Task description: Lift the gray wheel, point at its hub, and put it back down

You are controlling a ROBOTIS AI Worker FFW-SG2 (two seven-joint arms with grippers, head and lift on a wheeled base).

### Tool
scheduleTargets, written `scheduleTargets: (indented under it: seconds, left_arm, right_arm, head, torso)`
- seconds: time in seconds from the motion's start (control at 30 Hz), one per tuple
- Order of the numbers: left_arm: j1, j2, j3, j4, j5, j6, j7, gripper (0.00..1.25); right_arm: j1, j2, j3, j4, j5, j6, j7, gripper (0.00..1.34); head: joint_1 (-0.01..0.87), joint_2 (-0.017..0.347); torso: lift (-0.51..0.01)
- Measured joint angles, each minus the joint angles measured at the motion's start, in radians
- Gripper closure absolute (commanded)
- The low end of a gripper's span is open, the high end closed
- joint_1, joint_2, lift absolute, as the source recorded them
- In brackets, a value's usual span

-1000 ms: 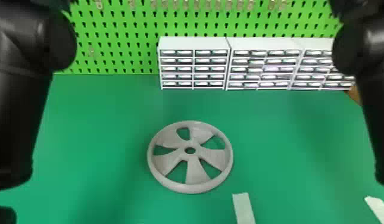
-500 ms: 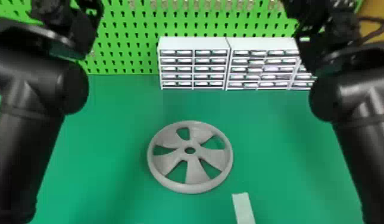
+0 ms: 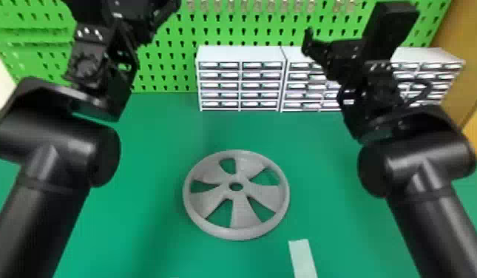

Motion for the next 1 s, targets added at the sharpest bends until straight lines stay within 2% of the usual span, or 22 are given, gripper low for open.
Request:
scheduleTargets:
  seconds: [0.5,0.63,0.8,1.0]
  left_arm:
    - [0.159,-0.021,0.032,0.002,0.027,0.116,-0.011,0.09]
    - [0.192,-0.024,0.043,0.009,0.033,0.156,-0.029,0.09]
    - [0.229,-0.042,0.077,0.047,0.035,0.139,-0.109,0.1]
    - [0.258,-0.058,0.098,0.081,0.014,0.097,-0.114,0.15]
  right_arm:
    - [0.082,0.011,0.03,0.009,0.008,0.069,0.015,0.02]
    - [0.094,0.013,0.026,0.036,0.003,0.069,0.017,0.02]
    - [0.119,0.021,0.006,0.088,-0.02,0.039,0.031,0.03]
    - [0.143,0.037,-0.021,0.143,-0.035,0.001,0.066,0.05]
  head:
    - [0.692,0.048]
    - [0.692,0.048]
    - [0.692,0.048]
    - [0.692,0.048]
  torso:
    - [-0.088]
    - [-0.088]
    - [-0.088]
    - [-0.088]
